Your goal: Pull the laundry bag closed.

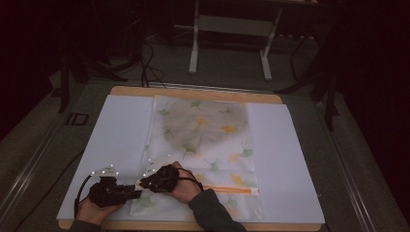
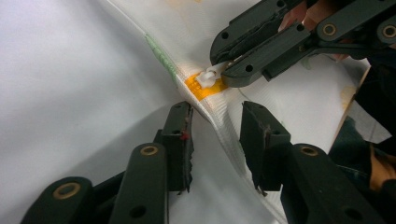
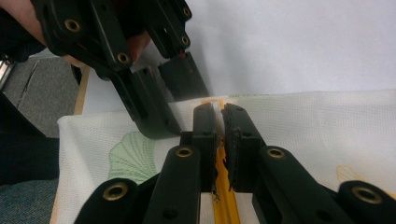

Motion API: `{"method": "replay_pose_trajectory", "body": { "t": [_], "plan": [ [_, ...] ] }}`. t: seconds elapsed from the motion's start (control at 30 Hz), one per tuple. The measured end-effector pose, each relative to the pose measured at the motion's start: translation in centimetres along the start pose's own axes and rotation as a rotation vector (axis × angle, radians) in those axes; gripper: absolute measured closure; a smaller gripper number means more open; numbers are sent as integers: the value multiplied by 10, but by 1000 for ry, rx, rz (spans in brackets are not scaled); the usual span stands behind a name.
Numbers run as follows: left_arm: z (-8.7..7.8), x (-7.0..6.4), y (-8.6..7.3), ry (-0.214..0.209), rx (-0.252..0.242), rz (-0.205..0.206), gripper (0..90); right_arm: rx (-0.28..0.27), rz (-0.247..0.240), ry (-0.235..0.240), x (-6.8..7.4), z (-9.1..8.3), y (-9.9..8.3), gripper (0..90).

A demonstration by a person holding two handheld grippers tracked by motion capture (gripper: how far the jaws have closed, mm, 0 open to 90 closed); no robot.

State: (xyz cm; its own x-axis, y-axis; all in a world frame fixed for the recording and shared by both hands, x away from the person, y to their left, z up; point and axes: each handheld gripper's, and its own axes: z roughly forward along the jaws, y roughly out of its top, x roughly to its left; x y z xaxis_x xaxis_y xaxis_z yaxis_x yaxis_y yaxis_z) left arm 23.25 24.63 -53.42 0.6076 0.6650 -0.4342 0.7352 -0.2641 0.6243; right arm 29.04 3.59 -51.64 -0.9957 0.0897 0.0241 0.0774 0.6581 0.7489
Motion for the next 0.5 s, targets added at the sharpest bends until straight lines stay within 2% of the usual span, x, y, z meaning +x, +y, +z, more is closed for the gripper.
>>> {"method": "replay_pose_trajectory", "body": {
  "t": [0.27, 0.5],
  "plan": [
    [8, 5, 4, -68, 13, -29, 690, -12, -9, 2, 1, -3, 0, 839],
    [15, 7, 6, -86, 34, -42, 740, -7, -12, -1, 1, -5, 0, 839]
  ]
}}
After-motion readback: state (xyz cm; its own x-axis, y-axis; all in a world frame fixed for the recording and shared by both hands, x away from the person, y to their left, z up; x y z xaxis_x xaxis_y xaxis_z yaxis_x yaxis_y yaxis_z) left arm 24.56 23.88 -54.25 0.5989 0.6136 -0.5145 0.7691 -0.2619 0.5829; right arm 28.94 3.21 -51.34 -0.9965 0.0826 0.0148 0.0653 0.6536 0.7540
